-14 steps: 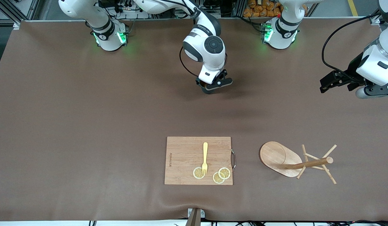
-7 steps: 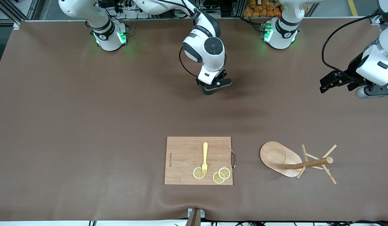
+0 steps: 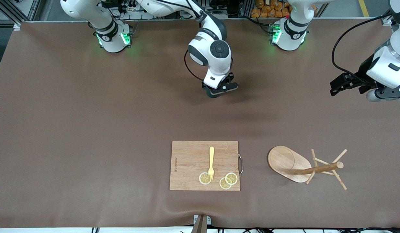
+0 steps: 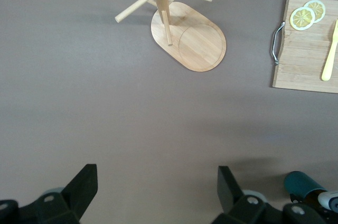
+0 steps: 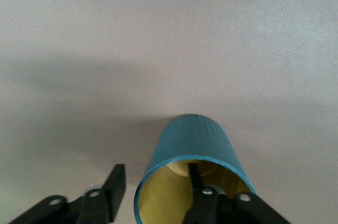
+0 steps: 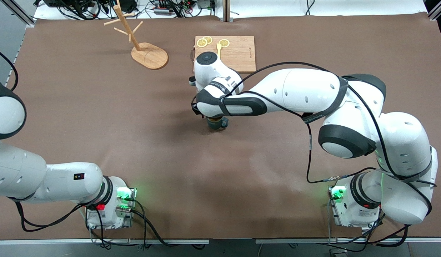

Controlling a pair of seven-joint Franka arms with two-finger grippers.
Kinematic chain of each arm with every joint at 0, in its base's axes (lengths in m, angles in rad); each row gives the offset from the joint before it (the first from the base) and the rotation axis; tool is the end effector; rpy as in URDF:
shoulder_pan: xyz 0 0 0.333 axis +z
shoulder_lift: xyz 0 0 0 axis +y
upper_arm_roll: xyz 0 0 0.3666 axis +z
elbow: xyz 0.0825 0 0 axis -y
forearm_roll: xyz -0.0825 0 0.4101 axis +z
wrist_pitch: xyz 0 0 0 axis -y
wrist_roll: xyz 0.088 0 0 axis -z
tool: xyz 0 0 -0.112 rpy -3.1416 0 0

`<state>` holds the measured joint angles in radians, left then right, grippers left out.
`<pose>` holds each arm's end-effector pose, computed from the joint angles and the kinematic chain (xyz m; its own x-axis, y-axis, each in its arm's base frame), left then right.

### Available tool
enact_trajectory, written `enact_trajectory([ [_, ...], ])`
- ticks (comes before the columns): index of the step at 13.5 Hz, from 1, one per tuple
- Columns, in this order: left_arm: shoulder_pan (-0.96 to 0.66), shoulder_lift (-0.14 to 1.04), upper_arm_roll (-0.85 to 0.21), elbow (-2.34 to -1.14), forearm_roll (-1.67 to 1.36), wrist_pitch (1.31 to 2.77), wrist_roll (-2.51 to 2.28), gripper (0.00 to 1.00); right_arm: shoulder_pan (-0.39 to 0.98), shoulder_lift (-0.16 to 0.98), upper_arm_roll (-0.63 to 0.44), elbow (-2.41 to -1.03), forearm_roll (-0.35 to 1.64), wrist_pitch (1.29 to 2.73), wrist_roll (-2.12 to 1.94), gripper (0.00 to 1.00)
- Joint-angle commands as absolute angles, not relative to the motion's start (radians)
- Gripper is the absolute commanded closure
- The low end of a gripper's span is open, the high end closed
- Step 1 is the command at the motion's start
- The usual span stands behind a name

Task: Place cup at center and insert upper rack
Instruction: 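Lower the teal mug onto the table with the right gripper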

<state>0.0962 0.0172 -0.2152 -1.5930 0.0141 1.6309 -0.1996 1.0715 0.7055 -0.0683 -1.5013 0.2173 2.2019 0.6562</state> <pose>0.5881 -0.0676 0.6545 0.9966 0.0798 0.0227 0.0800 -0.9968 -0.0060 0.3973 0.6567 0.2702 0.9679 0.2357 -0.0868 0.2272 -0.9690 -0.0975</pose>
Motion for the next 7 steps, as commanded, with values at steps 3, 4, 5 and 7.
enact_trajectory([
  [3,0.091,0.003,-0.216,-1.597,0.037,1.606,-0.204,0.0,1.026,0.641,-0.067,-1.491,0.227,2.172,0.661,0.0],
  [4,0.091,0.0,-0.216,-1.598,0.037,1.592,-0.201,0.0,0.997,0.614,-0.066,-1.483,0.229,2.131,0.658,0.0],
  [5,0.092,-0.003,-0.216,-1.598,0.035,1.585,-0.207,0.0,0.962,0.582,-0.054,-1.471,0.23,2.085,0.66,0.0],
  [7,0.092,-0.008,-0.216,-1.604,0.031,1.583,-0.213,0.0,0.872,0.5,-0.028,-1.47,0.227,1.999,0.657,0.0],
])
